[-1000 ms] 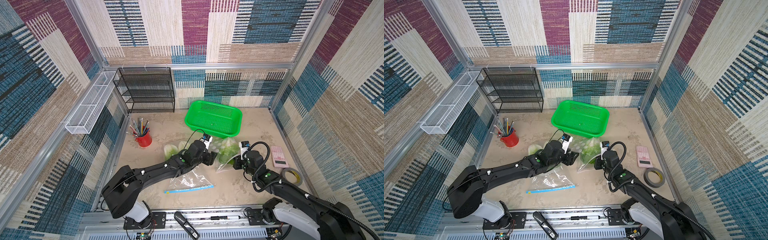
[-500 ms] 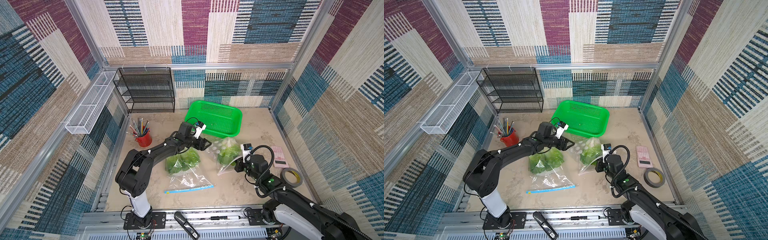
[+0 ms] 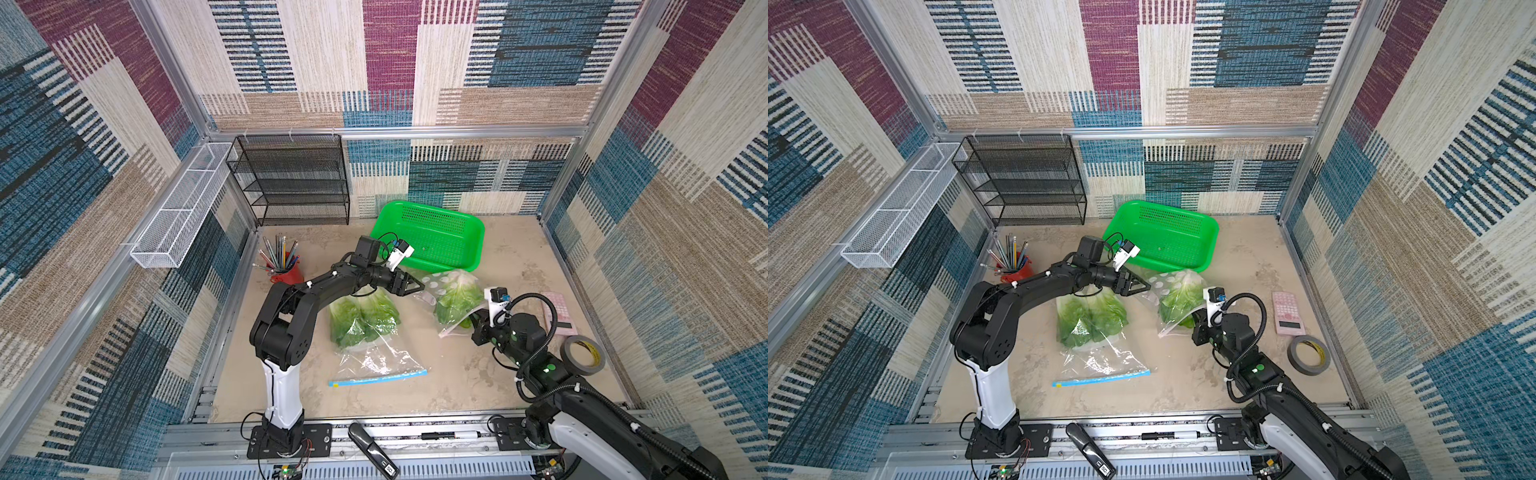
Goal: Open the zip-top bag and take out the chinese cabbages
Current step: Pick up the Chinese cabbage from the zipper food storage bag.
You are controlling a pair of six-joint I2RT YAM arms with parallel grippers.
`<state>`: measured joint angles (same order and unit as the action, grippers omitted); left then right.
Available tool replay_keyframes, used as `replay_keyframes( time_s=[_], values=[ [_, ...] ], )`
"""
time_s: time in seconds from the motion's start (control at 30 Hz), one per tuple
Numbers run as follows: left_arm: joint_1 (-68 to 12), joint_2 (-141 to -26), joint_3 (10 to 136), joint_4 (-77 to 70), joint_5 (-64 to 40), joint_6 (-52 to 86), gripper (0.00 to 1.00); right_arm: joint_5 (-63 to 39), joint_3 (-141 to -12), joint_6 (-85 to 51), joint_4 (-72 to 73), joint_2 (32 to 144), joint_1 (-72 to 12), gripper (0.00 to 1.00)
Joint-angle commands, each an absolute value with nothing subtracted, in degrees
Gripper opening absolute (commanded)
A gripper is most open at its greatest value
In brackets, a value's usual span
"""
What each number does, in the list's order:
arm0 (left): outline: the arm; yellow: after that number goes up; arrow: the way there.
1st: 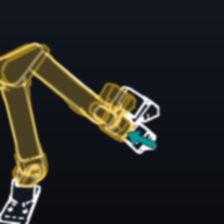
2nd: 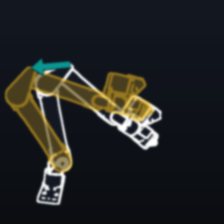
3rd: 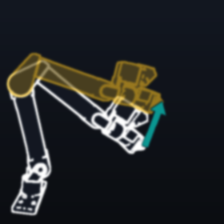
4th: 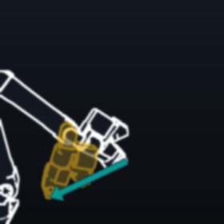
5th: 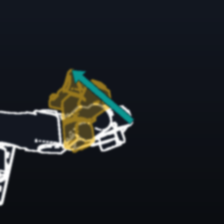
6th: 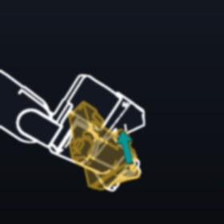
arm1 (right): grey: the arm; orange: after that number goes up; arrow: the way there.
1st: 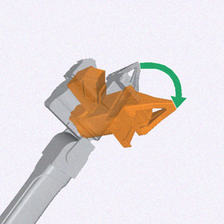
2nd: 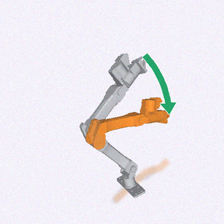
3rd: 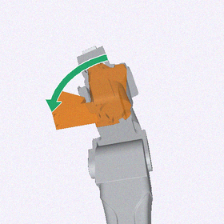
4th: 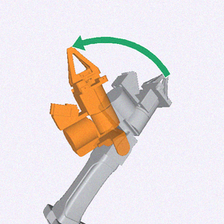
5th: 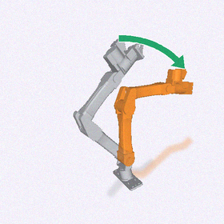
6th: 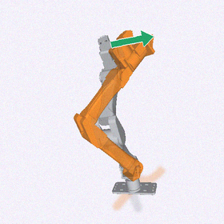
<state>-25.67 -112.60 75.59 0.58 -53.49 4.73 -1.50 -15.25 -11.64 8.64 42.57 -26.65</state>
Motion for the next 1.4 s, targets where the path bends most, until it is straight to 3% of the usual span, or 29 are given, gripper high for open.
replay_keyframes(
  time_s=[0.0, 0.3, 0.63, 0.83, 1.37],
  values=[
    [-25.16, -114.01, 76.29, -5.5, -60.52, 9.11, 0.75, -2.77, -15.38, -9.44, 13.93, 42.35, -26.72, 0.0],
    [-25.24, -115.92, 73.58, -20.89, -67.22, 21.3, 0.64, -4.42, -17.06, -8.1, 16.32, 46.31, -26.62, 0.0],
    [-25.79, -116.02, 71.84, -20.01, -65.45, 20.54, 0.29, -4.15, -17.58, -7.7, 16.35, 45.61, -26.62, 0.0],
    [-26.45, -113.65, 71.6, -15.71, -60.91, 16.82, 0.0, -5.61, -18.22, -7.73, 16.8, 45.04, -26.63, 0.0],
    [-27.06, -104.22, 66.64, -7.45, -27.88, 9.9, 0.0, -6.39, -29.76, -12.1, -1.99, 46.26, -26.55, 0.0]
  ],
)
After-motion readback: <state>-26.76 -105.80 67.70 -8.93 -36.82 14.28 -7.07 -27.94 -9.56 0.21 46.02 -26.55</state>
